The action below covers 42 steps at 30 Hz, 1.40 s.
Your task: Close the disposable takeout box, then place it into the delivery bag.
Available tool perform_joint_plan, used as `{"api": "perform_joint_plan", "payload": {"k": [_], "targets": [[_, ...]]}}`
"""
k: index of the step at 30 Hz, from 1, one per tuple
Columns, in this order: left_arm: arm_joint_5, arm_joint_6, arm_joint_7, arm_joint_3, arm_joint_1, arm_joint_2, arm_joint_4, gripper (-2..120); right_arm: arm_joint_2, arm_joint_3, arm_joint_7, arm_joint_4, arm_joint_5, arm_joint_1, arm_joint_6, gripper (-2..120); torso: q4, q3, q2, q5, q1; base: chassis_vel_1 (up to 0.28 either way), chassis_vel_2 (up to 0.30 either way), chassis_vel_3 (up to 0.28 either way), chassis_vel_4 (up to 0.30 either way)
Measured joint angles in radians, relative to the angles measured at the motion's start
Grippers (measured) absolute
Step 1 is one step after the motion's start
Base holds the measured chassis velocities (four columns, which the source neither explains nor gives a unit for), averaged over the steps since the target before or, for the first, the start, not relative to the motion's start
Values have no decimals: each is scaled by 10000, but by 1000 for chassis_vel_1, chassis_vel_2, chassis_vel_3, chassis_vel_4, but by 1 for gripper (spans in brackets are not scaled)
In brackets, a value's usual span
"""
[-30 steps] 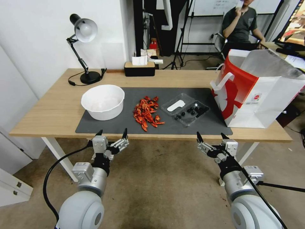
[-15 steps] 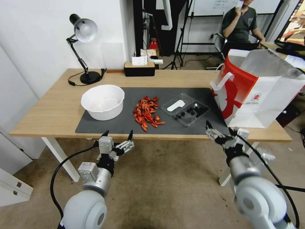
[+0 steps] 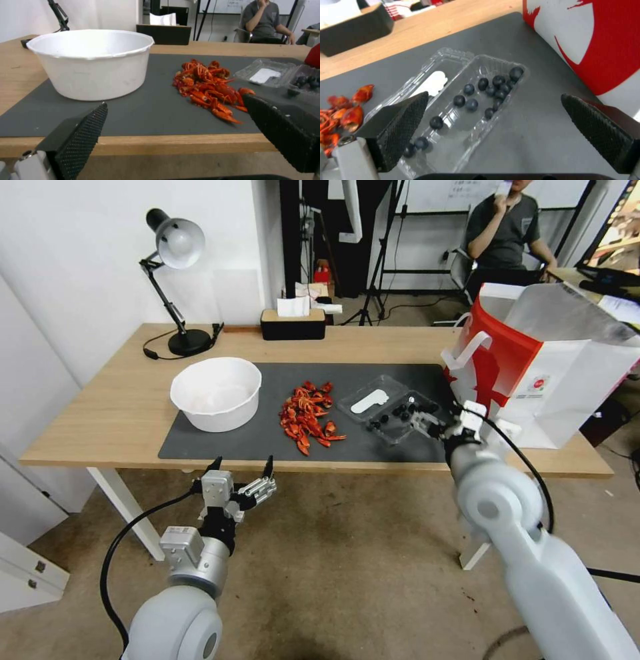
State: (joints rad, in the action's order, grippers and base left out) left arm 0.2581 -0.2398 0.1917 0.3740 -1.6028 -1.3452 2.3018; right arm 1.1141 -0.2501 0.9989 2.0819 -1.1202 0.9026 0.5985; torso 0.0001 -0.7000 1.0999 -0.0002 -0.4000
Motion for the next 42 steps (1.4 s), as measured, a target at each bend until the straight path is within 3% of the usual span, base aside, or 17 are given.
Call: {"api": "perform_joint_plan", "payload": {"k": [2,10,28,42], "targets": [[-32,-6,-12,45,-5,-11,23,100,1,327,673,-243,-483,-329,253,100,0,-1,0,2,0,0,0,0,0],[-89,-3,-7,33,-32,-143,32,100,-141,708,1557,-466,-1102,-561,572,100,-2,0,0,2,0,0,0,0,0],[-46,234,-27,52,13,-143,-105,100,-211,1809,2184,-1368,-2342,-1355,820,100,-1,0,2,2,0,0,0,0,0],[-30,229,-43,-16,58,-134,-173,100,-441,1849,2349,-1267,-2806,-1361,896,100,-2,0,2,3,0,0,0,0,0]]}}
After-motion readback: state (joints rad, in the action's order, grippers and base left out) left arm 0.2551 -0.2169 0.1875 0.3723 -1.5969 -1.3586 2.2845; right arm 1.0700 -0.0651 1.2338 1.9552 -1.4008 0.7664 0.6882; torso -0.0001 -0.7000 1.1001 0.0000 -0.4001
